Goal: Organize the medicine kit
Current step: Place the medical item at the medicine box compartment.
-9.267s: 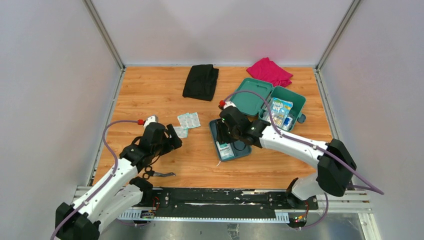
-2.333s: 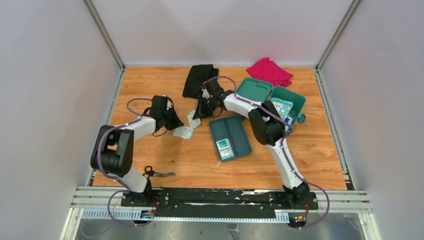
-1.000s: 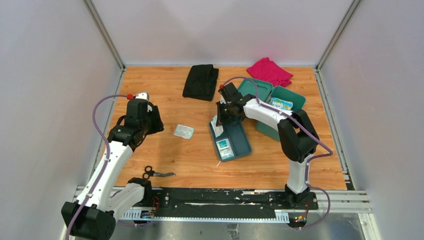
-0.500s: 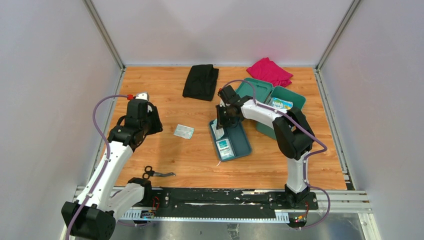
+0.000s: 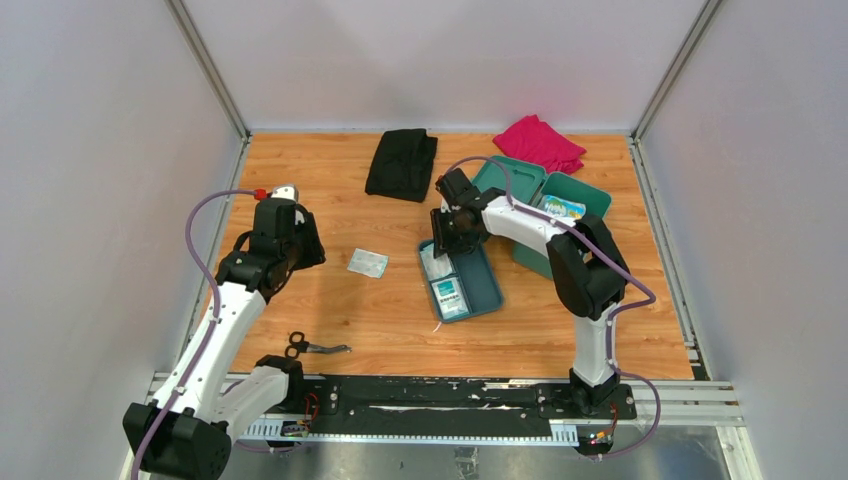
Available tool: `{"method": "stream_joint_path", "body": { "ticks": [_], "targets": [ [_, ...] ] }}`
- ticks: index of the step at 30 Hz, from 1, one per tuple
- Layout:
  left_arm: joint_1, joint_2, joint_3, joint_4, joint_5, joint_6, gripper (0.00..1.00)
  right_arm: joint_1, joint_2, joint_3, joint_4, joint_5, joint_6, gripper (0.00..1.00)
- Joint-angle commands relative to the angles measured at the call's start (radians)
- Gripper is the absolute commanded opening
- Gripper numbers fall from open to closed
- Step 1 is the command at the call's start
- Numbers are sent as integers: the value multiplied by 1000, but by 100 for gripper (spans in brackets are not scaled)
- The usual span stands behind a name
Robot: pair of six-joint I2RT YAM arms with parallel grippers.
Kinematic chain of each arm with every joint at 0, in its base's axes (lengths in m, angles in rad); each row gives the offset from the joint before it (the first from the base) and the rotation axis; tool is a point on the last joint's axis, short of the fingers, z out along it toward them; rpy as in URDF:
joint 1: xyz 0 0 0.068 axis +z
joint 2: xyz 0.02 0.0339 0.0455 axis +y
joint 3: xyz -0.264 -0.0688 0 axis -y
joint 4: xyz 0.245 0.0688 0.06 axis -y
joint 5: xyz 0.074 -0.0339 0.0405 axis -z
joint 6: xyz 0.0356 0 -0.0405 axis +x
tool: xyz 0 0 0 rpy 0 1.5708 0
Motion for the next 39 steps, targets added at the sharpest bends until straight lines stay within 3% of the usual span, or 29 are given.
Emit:
{"method": "stream_joint_path", "body": {
  "ticks": [1,9,17,32,39],
  "targets": [
    [1,-1,-10,5,-2,15,50,-9,-41,40,-78,60,-41,42],
    [1,-1,-10,6,0,15,50,-3,-67,71,-123,110,-72,41],
    [1,1,-11,5,1,15,49,1,-30,83,-110,34,-79,21],
    [1,9,-12,7,2,10,51,2,110,132,-83,-9,-80,18],
    [1,5,-60,42,69,-71,52,4,114,127,-93,-4,-84,18]
  ]
}}
